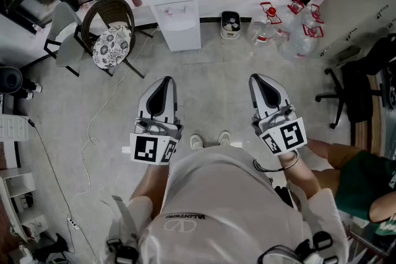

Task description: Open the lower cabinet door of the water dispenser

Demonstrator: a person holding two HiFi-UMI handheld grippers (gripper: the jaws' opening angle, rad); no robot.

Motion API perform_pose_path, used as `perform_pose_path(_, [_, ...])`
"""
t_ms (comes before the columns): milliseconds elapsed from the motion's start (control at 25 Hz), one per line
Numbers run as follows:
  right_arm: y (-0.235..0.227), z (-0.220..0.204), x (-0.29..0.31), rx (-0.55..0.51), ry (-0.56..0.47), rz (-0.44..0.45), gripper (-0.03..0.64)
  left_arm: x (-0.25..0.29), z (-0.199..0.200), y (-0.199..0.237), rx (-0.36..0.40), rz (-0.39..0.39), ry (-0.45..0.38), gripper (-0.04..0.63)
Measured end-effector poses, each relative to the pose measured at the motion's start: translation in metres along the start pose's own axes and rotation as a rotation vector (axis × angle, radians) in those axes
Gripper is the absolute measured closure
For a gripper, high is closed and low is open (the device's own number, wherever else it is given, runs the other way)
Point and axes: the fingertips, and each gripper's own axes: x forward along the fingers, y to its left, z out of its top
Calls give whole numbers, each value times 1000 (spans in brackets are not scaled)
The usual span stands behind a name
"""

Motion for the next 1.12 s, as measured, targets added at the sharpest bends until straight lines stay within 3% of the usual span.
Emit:
perform_pose_path(240, [11, -1, 10, 29, -4, 20, 600, -5, -2, 15, -6, -9, 7, 594])
perform_pose_path(800, [58, -18, 46, -21, 44, 2, 600, -32, -16, 72, -42, -19, 32, 594])
perform_pose_path(1120, [55, -18, 69, -37, 37, 26, 600, -26, -27, 87, -54, 4, 43, 594])
